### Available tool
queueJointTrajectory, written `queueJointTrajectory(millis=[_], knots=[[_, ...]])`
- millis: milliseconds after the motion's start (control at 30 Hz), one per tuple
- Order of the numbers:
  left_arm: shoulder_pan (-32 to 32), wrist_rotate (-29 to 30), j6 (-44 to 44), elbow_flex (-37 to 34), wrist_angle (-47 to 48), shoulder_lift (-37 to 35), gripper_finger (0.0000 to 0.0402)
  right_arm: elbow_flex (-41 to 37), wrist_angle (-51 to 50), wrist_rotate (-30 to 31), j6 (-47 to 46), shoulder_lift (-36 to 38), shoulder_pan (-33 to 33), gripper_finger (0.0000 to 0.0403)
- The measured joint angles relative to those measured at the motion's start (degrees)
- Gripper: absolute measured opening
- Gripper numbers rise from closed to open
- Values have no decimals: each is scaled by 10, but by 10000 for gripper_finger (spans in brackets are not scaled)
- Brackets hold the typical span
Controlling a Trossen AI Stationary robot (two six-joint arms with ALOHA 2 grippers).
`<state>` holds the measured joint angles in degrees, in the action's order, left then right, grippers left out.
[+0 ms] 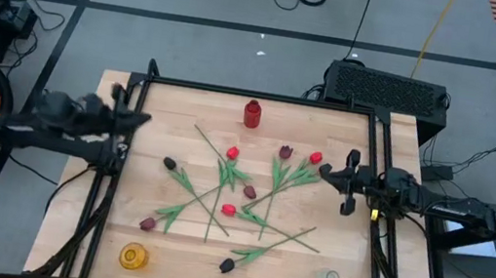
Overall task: Sort flowers into vase by color
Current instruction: Put the middle dark red flower into the transparent vase
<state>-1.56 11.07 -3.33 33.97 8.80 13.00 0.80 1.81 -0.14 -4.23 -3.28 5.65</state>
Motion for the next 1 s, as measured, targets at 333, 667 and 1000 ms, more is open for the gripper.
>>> queueJointTrajectory(millis=[333, 667, 1000], knots=[[-1, -55, -32, 195, 49, 153, 18, 1, -9, -3, -111, -2, -1, 0], [-1, -77, -16, 75, -2, 246, 18, 1, -9, -13, -151, -8, -2, 0], [-1, -76, -2, 57, -39, 303, 18, 57, 1, 3, -166, -32, -1, 0]])
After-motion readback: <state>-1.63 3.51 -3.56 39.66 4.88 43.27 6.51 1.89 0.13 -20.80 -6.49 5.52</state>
